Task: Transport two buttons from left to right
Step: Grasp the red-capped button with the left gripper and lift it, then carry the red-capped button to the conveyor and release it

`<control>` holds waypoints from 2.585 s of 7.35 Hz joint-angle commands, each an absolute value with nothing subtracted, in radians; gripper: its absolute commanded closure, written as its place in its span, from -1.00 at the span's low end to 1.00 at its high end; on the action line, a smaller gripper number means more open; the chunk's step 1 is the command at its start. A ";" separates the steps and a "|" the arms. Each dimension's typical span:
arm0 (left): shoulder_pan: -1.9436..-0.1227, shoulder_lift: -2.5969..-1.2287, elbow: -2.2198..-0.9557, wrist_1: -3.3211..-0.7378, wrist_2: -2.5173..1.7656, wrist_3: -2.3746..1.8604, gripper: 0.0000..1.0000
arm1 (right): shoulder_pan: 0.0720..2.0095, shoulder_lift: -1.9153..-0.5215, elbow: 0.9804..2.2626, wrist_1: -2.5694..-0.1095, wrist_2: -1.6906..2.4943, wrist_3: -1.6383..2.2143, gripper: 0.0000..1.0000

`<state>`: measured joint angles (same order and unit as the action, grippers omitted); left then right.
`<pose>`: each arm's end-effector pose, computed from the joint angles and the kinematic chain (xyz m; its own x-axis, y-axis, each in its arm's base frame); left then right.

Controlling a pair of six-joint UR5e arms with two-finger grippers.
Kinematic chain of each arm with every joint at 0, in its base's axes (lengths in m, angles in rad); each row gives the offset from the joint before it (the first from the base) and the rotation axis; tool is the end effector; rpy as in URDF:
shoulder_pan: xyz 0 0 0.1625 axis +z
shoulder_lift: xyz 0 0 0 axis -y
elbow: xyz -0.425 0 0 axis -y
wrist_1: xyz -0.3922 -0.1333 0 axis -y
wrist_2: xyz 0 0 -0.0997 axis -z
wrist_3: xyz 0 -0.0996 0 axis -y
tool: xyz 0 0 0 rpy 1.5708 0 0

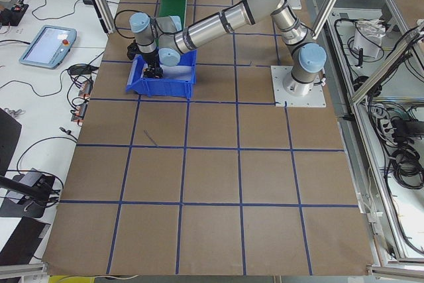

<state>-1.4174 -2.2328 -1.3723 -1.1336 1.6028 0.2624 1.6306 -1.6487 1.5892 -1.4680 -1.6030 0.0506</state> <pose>-0.0202 -0.7207 0.2202 -0.9937 0.1096 -0.0241 0.1087 0.9935 0.0337 0.1570 -0.4451 0.5058 -0.9994 -0.0106 0.0343 -0.0092 0.9991 0.0416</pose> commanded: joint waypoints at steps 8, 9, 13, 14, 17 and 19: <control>-1.656 -1.934 -1.353 -1.305 1.609 -0.113 0.10 | 1.631 -1.647 1.588 -1.468 -1.603 0.051 -1.00; -1.690 -1.959 -1.361 -1.252 1.603 -0.179 0.10 | 1.631 -1.647 1.589 -1.468 -1.603 0.051 -1.00; -1.784 -2.161 -1.362 -1.036 1.623 -0.202 0.05 | 1.631 -1.647 1.589 -1.468 -1.603 0.051 -1.00; -1.790 -2.170 -1.362 -1.034 1.640 -0.204 0.05 | 1.631 -1.647 1.589 -1.468 -1.603 0.051 -1.00; -1.790 -2.171 -1.370 -1.037 1.643 -0.203 -0.47 | 1.631 -1.647 1.589 -1.468 -1.603 0.051 -1.00; -1.789 -2.163 -1.371 -1.049 1.644 -0.202 -1.00 | 1.631 -1.649 1.589 -1.468 -1.603 0.051 -1.00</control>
<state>-1.7897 -2.1666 -1.3701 -1.0399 1.6429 -0.2027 1.6307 -1.6479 1.5892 -1.4680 -1.6030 0.0506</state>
